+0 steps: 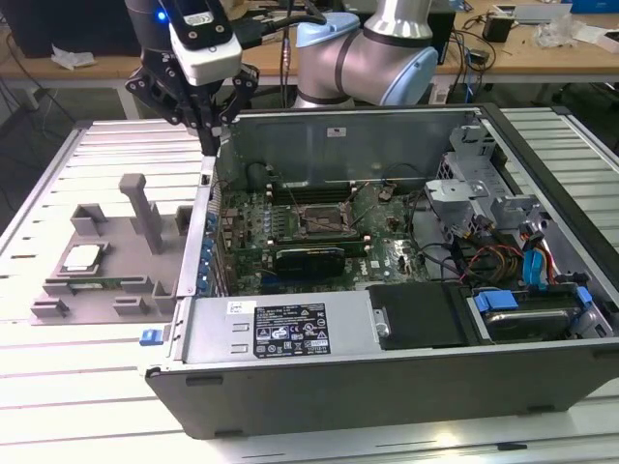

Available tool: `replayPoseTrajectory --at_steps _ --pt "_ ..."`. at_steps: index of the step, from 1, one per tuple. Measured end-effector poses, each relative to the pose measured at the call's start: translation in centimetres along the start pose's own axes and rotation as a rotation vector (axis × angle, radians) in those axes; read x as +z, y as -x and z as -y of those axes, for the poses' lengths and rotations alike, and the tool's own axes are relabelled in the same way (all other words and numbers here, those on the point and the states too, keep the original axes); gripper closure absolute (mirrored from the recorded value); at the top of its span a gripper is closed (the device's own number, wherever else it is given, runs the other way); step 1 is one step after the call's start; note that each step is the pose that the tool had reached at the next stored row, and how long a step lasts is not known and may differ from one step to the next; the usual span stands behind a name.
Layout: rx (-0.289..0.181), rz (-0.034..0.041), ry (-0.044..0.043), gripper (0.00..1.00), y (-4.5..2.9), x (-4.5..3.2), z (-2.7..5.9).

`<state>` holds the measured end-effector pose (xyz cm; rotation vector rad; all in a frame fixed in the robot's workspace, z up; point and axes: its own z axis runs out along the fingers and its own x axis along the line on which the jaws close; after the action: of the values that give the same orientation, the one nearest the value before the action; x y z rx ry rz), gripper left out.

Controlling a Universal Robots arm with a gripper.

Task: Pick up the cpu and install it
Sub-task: 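Reach for the cpu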

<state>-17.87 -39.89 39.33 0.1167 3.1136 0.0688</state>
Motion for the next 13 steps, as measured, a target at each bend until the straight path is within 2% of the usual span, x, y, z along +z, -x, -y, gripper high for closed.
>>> replayPoseTrajectory --at_steps 13 --pt "0.000 0.0000 0.0000 0.89 -1.63 -0.04 0.12"
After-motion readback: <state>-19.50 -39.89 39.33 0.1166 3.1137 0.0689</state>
